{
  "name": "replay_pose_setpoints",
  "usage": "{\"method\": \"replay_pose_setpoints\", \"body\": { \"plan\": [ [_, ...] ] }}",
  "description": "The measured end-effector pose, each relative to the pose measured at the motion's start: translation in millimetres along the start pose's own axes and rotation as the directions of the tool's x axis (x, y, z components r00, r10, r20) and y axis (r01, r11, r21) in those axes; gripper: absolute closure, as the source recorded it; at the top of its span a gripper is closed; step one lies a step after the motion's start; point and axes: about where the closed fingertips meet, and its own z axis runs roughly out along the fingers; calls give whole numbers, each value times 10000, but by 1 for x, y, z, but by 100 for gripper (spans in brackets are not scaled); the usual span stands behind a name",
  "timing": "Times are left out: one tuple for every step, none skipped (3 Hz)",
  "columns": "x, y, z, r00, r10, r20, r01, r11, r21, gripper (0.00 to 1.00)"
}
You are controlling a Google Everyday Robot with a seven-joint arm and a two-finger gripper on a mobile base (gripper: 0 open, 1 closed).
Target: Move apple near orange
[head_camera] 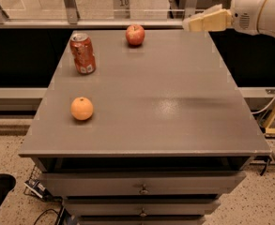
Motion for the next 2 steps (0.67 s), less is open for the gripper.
{"method": "replay_pose_setpoints", "body": {
  "plan": [
    [0, 0, 0, 10000, 0, 1, 0, 10000, -1, 0],
    [15, -2, 34, 9992, 397, 28, -396, 9990, -224, 0]
  ]
}}
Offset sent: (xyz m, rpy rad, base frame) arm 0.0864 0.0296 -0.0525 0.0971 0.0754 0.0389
